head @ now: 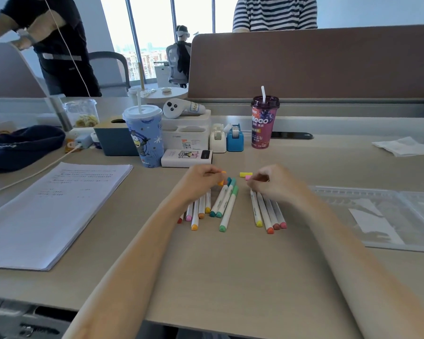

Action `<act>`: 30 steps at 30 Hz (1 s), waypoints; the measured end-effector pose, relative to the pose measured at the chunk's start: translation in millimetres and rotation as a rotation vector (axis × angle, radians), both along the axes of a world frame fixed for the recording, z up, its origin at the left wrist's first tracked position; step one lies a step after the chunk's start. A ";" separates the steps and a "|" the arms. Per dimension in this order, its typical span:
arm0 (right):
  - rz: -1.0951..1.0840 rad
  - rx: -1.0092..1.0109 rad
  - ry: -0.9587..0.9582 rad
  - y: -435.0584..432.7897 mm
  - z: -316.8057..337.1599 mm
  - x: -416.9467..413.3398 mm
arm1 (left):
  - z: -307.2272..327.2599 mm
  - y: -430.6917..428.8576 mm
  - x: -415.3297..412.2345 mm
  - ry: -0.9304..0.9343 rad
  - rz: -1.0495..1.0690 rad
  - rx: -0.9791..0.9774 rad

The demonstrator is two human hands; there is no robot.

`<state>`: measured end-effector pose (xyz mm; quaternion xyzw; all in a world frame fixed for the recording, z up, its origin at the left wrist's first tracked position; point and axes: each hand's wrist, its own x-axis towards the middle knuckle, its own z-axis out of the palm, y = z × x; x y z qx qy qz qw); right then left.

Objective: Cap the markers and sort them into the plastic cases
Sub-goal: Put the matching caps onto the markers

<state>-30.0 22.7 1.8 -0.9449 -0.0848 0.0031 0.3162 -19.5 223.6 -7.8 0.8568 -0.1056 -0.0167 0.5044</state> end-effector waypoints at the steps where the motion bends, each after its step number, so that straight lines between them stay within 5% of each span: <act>1: 0.029 -0.035 0.001 3.6 -1.2 -1.0 | -1.5 2.9 0.6 -0.011 0.013 -0.012; 12: -0.149 -0.271 0.133 -15.9 10.7 -2.4 | -2.0 7.7 -2.5 -0.010 0.062 0.048; 30: -0.114 -0.021 0.100 -2.1 4.6 -3.0 | 17.9 23.9 -7.2 0.028 0.112 -0.134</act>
